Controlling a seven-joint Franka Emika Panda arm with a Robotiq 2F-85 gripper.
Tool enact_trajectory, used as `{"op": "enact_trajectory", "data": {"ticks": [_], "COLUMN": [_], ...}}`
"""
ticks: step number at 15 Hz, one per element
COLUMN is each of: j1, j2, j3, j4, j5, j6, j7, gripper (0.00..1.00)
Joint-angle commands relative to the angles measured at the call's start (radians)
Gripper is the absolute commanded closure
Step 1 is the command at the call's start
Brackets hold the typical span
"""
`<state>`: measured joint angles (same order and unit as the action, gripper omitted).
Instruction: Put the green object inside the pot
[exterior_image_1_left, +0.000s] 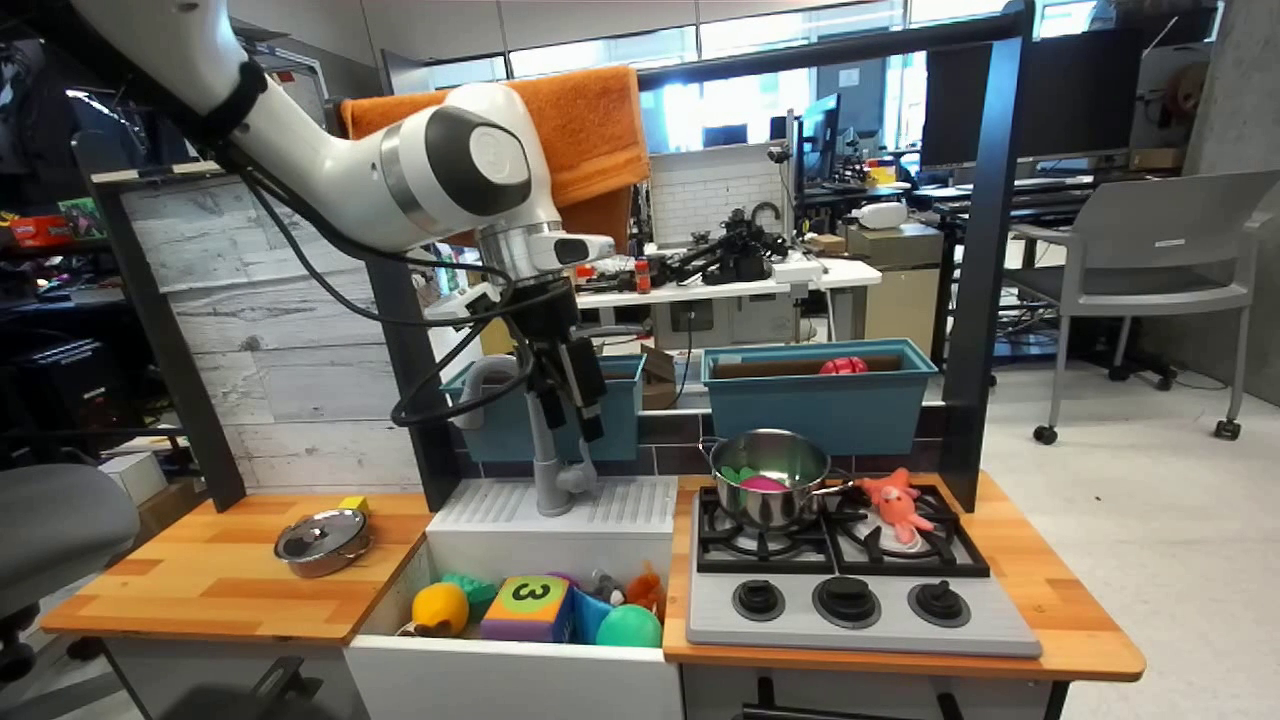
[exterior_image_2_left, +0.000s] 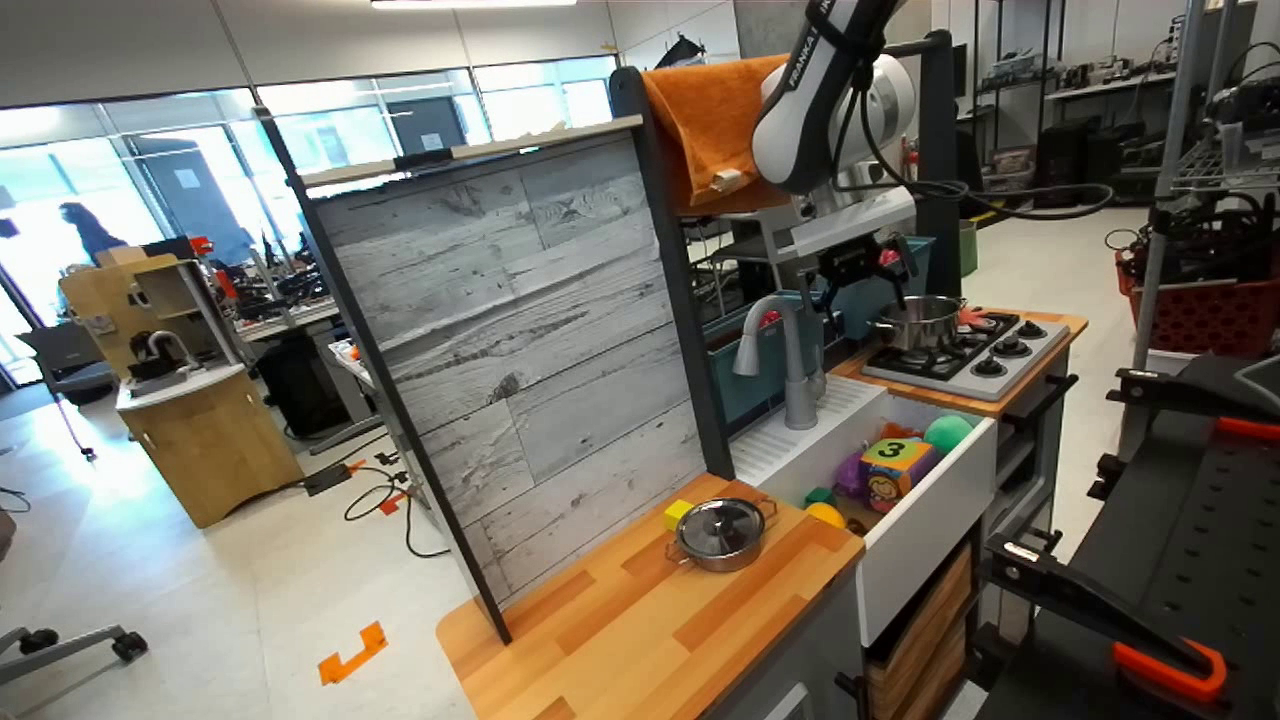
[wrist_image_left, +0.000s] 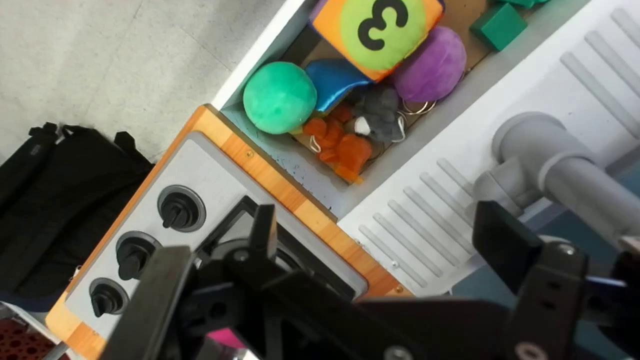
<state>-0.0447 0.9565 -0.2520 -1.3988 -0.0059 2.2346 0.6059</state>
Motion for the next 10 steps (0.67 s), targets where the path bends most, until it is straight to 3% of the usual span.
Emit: {"op": "enact_trajectory", "data": {"ticks": [1, 10], "j1": [-0.028, -0.046], "j2": [0.043, 0.298], "j3": [0.004, -0.059], "j4": [0.113, 0.323], "j5": [0.021, -0.033], "j6": [-0.063, -0.085], "j7": [0.013, 0.155], "gripper": [0.00, 0.00]}}
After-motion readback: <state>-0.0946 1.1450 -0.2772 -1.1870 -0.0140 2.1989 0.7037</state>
